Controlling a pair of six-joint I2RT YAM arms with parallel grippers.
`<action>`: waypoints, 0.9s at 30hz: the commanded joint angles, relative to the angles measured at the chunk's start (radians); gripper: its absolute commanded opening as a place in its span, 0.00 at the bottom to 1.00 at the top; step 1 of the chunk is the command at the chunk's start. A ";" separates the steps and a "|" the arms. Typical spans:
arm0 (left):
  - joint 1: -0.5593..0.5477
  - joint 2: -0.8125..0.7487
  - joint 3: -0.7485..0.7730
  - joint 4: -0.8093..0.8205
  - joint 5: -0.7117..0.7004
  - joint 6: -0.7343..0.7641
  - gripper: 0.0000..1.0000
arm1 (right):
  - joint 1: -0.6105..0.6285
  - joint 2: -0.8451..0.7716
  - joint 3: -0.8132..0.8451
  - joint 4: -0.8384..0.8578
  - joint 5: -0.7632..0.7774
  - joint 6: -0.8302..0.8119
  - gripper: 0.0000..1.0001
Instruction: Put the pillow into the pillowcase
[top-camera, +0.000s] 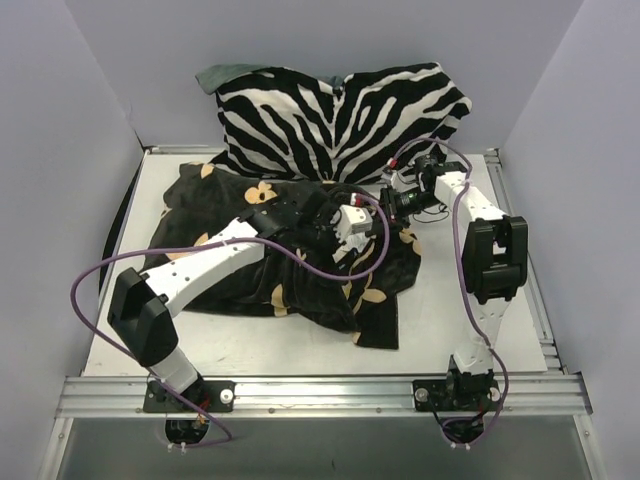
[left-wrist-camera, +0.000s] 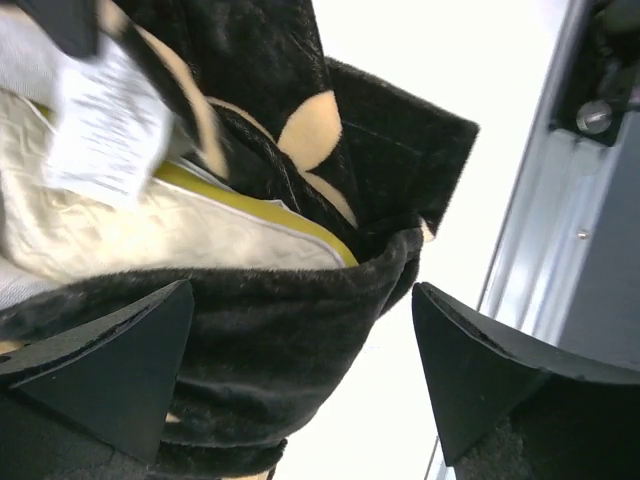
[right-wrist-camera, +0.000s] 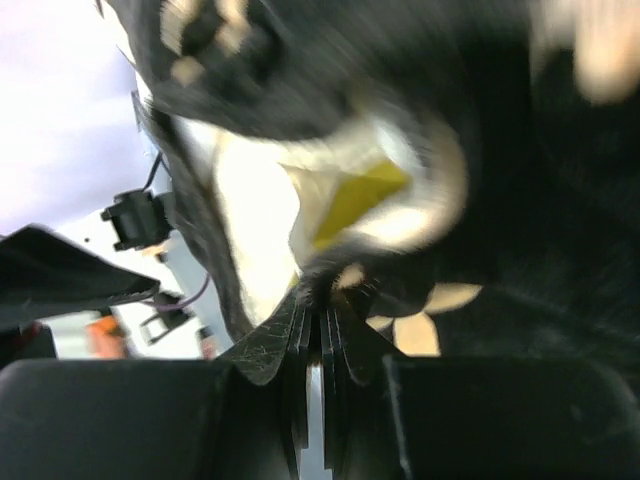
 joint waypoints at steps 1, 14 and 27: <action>-0.051 0.008 -0.003 0.062 -0.199 0.011 0.97 | -0.006 -0.099 -0.129 0.061 -0.033 0.069 0.00; -0.151 0.223 -0.043 -0.030 -0.562 0.185 0.97 | -0.034 -0.118 -0.191 0.114 0.019 0.084 0.00; 0.099 0.208 0.061 0.002 0.191 -0.045 0.00 | -0.037 -0.161 -0.292 0.120 0.179 0.176 0.44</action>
